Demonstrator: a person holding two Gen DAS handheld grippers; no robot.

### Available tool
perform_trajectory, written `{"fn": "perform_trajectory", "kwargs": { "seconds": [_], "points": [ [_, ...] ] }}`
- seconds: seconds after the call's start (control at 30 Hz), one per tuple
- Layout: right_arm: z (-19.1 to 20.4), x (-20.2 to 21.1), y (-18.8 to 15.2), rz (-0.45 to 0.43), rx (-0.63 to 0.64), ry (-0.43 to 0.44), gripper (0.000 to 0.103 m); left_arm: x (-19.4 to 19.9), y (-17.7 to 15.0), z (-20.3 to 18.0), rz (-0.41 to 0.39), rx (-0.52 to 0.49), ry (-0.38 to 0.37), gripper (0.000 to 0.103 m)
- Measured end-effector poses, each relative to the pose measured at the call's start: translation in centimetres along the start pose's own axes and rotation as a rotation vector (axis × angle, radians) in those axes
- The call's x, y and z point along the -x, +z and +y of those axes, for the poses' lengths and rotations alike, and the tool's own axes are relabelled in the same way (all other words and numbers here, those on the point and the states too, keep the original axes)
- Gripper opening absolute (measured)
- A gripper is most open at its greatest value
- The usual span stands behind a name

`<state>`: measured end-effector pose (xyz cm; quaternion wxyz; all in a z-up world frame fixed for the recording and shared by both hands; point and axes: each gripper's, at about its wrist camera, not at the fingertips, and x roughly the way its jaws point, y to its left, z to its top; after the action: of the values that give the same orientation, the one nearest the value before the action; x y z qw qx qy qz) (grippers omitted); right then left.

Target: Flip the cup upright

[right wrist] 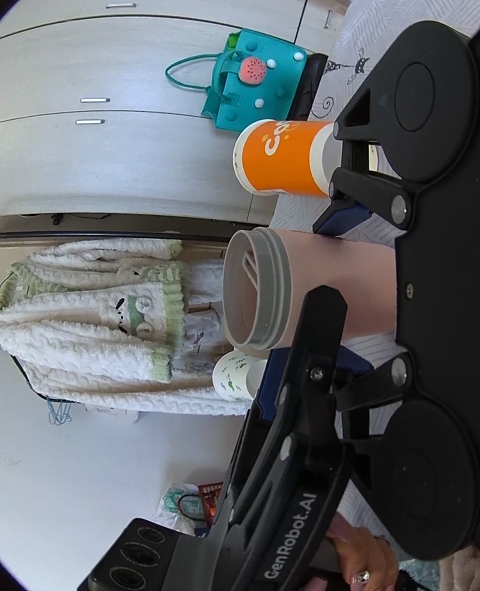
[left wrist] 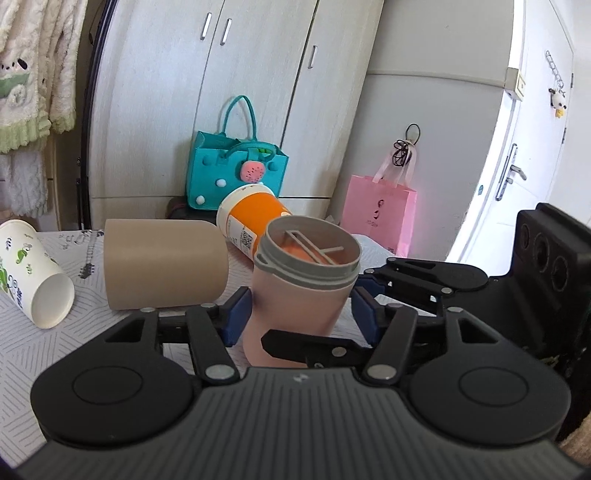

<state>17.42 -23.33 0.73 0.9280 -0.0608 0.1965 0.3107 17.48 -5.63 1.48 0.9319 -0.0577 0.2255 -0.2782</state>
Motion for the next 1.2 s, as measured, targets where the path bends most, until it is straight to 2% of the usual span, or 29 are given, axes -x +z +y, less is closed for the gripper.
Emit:
{"fn": "perform_trajectory", "kwargs": {
  "seconds": [0.07,0.17,0.33,0.4,0.57,0.77,1.03,1.2],
  "points": [
    [0.1,0.2,0.1,0.002,-0.008,-0.009,0.072,0.1,-0.1,0.0,-0.01,0.001,0.015,0.062],
    [0.3,0.5,0.1,-0.002,-0.001,-0.021,0.079,0.6,-0.2,0.1,-0.018,0.014,0.014,0.067],
    [0.9,1.5,-0.2,0.0,0.011,-0.078,0.081,2.0,-0.8,0.0,-0.039,0.021,0.016,0.072],
    [1.0,2.1,-0.4,-0.011,-0.002,-0.101,0.086,2.6,-1.3,-0.2,-0.052,0.019,0.03,0.074],
    [2.0,4.1,-1.1,-0.034,-0.018,-0.186,0.086,4.4,-2.3,-0.8,-0.066,0.026,0.073,0.074],
    [3.4,7.1,-0.8,-0.049,-0.052,-0.237,0.086,7.8,-2.3,-2.4,-0.119,0.032,0.11,0.078],
    [5.7,11.4,-0.6,-0.097,-0.095,-0.316,0.087,12.3,-2.6,-5.2,-0.175,-0.029,0.191,0.083],
    [7.0,12.9,-1.1,-0.068,-0.108,-0.374,0.087,14.3,-3.5,-6.2,-0.177,-0.036,0.225,0.086]
  ]
}}
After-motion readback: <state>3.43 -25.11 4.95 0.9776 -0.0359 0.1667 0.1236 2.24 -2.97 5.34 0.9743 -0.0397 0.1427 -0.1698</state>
